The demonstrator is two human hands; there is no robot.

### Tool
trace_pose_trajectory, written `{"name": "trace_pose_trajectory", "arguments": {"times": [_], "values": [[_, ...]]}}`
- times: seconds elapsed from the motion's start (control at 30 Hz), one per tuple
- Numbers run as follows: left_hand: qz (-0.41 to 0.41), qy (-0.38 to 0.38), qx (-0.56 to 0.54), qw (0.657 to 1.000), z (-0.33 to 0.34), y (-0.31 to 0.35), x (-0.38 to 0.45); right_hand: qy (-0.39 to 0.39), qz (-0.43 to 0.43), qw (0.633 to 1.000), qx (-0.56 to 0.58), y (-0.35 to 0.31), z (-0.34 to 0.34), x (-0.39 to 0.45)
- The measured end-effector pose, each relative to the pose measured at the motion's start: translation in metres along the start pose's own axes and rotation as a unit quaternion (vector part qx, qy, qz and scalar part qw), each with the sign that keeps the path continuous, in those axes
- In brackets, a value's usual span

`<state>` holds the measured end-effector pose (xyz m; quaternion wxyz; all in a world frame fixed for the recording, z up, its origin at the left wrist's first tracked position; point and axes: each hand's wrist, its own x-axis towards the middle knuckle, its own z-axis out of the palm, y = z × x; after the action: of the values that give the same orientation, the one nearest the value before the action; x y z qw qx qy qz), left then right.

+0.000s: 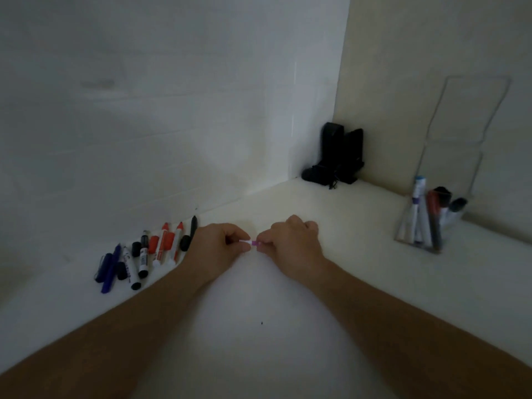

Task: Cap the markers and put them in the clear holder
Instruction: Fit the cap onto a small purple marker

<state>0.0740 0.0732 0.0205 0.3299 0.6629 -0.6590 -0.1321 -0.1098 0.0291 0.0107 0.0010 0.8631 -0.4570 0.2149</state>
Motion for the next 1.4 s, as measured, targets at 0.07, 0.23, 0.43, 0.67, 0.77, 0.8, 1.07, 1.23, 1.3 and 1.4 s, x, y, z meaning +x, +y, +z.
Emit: {"name": "trace_pose_trajectory", "arguments": {"times": [0.07, 0.23, 0.43, 0.67, 0.77, 0.8, 1.07, 1.23, 1.3, 1.4], "values": [[-0.024, 0.008, -0.052, 0.998, 0.002, 0.011, 0.0, -0.004, -0.054, 0.998, -0.044, 0.005, -0.019, -0.005], [-0.015, 0.069, -0.307, 0.949, 0.02, 0.076, 0.0, 0.069, -0.095, 0.993, 0.024, 0.046, -0.084, -0.035], [0.041, -0.036, -0.338, 0.94, 0.063, 0.168, 0.023, 0.3, 0.162, 0.922, 0.182, 0.139, -0.194, -0.071], [0.21, -0.1, -0.055, 0.971, 0.133, 0.247, 0.045, 0.268, 0.187, 0.944, 0.051, 0.215, -0.207, -0.072], [0.249, -0.092, 0.037, 0.963, 0.154, 0.262, 0.053, 0.226, 0.175, 0.958, -0.016, 0.23, -0.191, -0.073], [0.265, -0.08, 0.063, 0.959, 0.158, 0.265, 0.054, 0.212, 0.176, 0.961, -0.034, 0.233, -0.188, -0.073], [0.3, -0.067, 0.063, 0.95, 0.16, 0.246, 0.063, 0.183, 0.166, 0.966, -0.079, 0.239, -0.168, -0.079], [0.329, -0.026, 0.034, 0.943, 0.123, 0.178, 0.058, 0.303, 0.083, 0.948, -0.049, 0.196, -0.153, -0.072], [0.304, -0.006, 0.04, 0.952, 0.098, 0.131, 0.052, 0.294, 0.048, 0.954, -0.01, 0.166, -0.133, -0.061], [0.228, 0.03, 0.078, 0.97, 0.053, 0.056, 0.04, 0.217, 0.031, 0.973, 0.07, 0.115, -0.092, -0.041]]}}
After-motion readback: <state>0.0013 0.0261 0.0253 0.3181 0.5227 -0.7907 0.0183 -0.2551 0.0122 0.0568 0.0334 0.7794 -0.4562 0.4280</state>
